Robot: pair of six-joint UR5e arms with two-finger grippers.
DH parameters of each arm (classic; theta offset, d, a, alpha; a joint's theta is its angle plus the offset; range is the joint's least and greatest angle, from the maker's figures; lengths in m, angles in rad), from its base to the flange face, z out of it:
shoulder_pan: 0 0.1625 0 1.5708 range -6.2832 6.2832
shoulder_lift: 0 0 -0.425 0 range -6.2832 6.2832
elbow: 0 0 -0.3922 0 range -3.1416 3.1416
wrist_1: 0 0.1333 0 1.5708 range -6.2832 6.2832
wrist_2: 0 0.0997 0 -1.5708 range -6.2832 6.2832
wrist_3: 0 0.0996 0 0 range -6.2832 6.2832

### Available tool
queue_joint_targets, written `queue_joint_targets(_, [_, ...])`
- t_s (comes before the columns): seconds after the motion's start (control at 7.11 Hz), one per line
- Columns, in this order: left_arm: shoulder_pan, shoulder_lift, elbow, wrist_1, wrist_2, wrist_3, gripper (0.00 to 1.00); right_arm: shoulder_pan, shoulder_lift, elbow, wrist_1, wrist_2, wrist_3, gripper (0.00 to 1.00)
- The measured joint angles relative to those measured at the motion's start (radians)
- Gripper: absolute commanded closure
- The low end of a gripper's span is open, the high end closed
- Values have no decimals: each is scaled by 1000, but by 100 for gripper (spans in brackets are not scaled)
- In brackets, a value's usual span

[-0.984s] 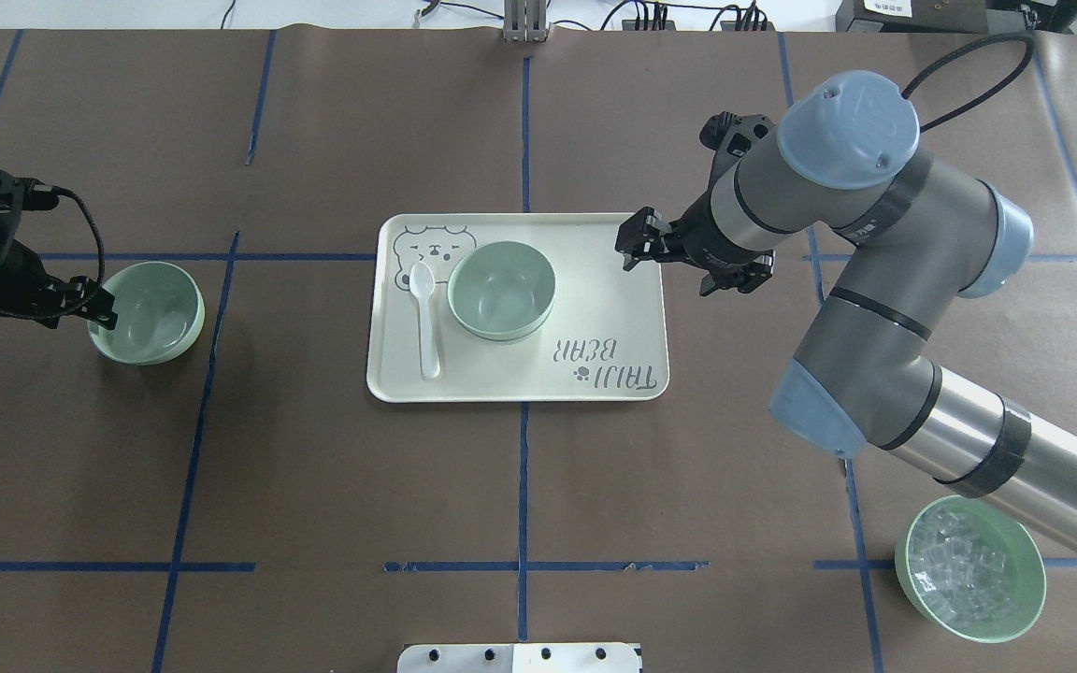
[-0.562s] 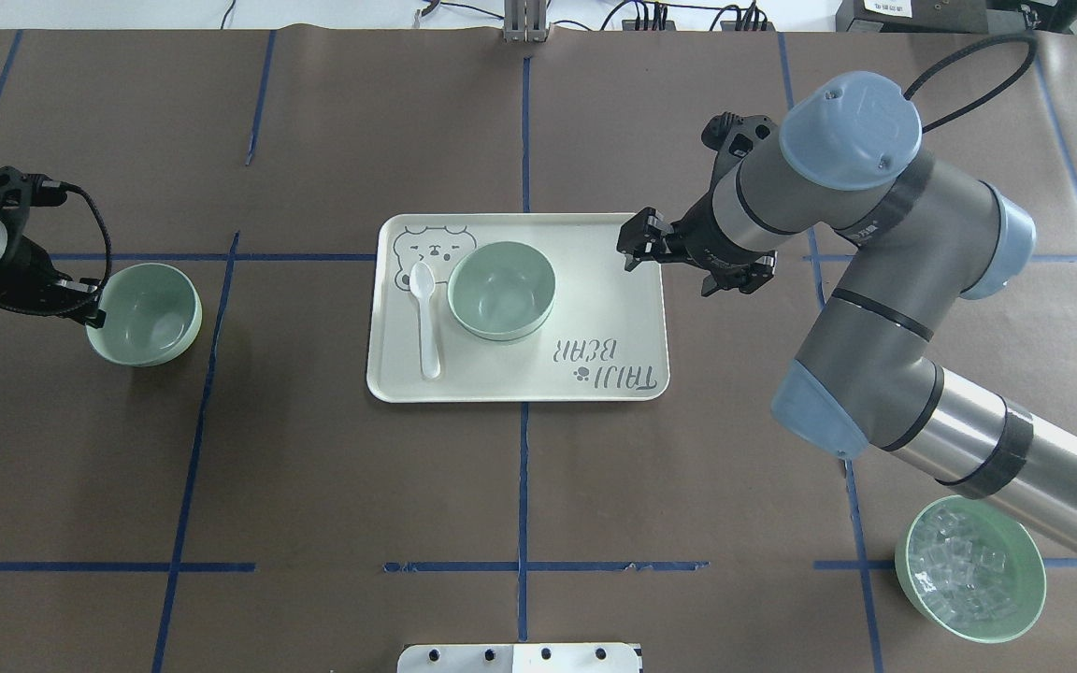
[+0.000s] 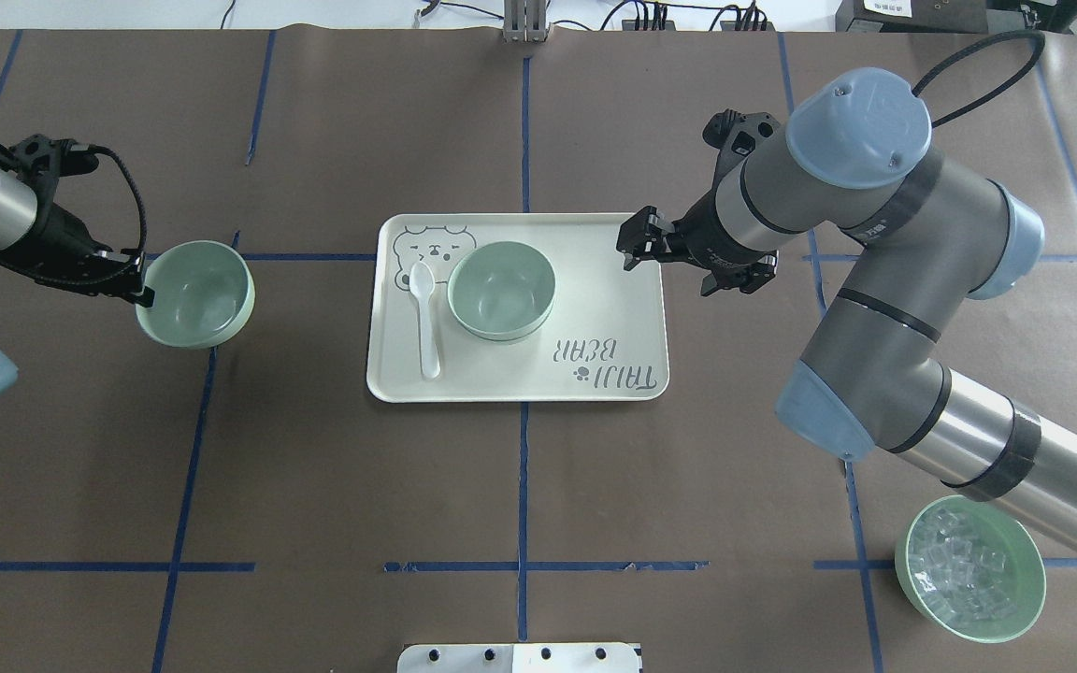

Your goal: Stack green bowls together

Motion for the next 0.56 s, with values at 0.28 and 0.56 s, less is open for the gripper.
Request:
queue_joint_targets(0.28, [78,-200,19,7,0,-316,100,23,-95,61,1,7,-61,0])
queue_joint_targets(0.56, [192,-393,90,56,117,-488,100,60,-211,96,7,11,-191,0])
